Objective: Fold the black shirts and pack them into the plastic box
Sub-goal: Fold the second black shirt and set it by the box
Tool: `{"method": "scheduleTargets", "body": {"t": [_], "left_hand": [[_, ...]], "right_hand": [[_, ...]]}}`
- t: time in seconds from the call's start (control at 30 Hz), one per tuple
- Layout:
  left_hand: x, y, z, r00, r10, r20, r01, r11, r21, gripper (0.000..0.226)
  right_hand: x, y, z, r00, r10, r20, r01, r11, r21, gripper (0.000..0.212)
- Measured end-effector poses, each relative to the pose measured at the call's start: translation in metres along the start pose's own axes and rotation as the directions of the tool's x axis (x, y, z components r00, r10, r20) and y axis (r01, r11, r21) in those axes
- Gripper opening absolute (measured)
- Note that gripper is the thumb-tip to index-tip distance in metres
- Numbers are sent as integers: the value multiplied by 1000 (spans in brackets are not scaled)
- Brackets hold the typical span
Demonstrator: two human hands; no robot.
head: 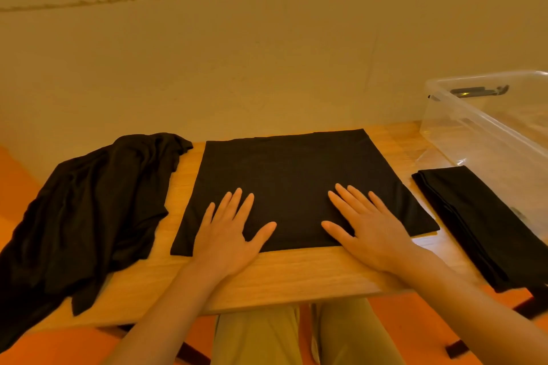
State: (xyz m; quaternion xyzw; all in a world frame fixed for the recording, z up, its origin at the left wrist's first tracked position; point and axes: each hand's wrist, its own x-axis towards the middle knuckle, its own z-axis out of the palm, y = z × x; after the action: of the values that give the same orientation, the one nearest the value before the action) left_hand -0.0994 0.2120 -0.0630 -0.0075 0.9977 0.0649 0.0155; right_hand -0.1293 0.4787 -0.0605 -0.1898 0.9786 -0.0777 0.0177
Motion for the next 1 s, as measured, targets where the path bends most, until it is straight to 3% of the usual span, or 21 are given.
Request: {"method": "scheduleTargets", "body": {"t": [0.23, 0.43, 0.6, 0.77, 0.9, 1.0], "left_hand": [[-37, -37, 0, 987, -144, -71, 146, 989, 15, 108], [-49, -41, -2, 987, -153, -51, 155, 988, 26, 111], [-53, -48, -6, 998, -28, -55, 28, 1000, -12, 118], [-92, -64, -7, 981, 185, -59, -191, 974, -124, 92], [-121, -75, 1, 951, 257, -169, -270, 961, -58, 82], [-131, -85, 10, 893, 326, -311, -348, 937, -15, 68]], "right_hand": [[-36, 32, -3, 994, 105, -16, -105, 994, 2, 94], [-44, 37, -5, 992, 126, 9, -126, 992, -1, 105], [-42, 38, -3, 991, 131, -1, -131, 991, 13, 116], [-82, 36, -3, 999, 20, -32, -19, 998, 57, 95], [-114, 46, 2, 989, -95, -114, 101, 994, 45, 81], [-124, 58, 12, 973, -141, -180, 141, 990, -15, 71]]}}
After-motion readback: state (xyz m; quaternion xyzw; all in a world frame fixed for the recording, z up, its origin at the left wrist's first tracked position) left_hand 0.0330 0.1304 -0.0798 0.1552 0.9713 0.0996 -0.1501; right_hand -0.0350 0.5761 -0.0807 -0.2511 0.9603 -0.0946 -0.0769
